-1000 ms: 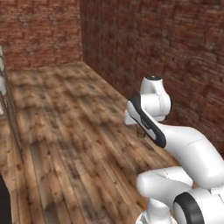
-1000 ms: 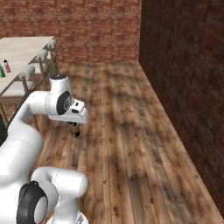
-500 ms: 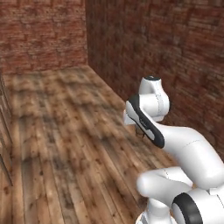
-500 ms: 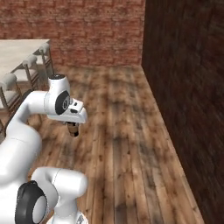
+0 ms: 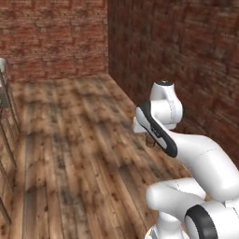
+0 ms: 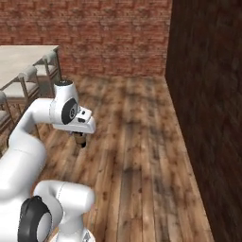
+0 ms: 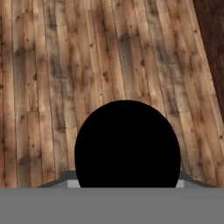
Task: Move the drinks to the dining counter.
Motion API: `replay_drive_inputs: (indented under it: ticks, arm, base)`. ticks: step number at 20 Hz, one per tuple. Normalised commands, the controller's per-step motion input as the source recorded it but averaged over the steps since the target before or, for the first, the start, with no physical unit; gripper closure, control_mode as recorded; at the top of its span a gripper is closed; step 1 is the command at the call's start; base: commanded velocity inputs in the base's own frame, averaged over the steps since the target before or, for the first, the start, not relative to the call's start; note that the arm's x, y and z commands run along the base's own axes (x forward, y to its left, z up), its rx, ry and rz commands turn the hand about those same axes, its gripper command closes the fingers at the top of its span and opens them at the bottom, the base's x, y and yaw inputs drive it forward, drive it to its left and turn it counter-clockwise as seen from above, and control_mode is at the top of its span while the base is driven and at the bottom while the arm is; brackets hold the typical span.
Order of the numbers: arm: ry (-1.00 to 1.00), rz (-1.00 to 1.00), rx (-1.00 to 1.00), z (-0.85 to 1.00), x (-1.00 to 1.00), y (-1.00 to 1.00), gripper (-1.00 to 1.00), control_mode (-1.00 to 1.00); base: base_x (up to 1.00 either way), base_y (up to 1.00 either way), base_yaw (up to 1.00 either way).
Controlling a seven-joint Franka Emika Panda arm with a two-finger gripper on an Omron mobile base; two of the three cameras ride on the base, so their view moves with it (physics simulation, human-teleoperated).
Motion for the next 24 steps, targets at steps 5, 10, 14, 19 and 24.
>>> replay_drive_inputs:
  ticks: [5, 10, 14, 19, 24]
  arm:
    - [0.0, 0.0, 0.0, 0.0, 0.0, 0.0, 1.0, 1.0]
    - [0.0, 0.0, 0.0, 0.0, 0.0, 0.0, 1.0, 1.0]
    - [0.0, 0.0, 0.0, 0.0, 0.0, 0.0, 1.0, 1.0]
    - [0.0, 0.0, 0.0, 0.0, 0.0, 0.0, 1.0, 1.0]
    - [0.0, 0.0, 0.0, 0.0, 0.0, 0.0, 1.0, 1.0]
  base:
    - [1.0, 0.0, 0.44]
    - [1.0, -0.11, 0.33]
    - [1.0, -0.09, 0.24]
    - [1.0, 0.0, 0.31]
    - [1.0, 0.0, 0.42]
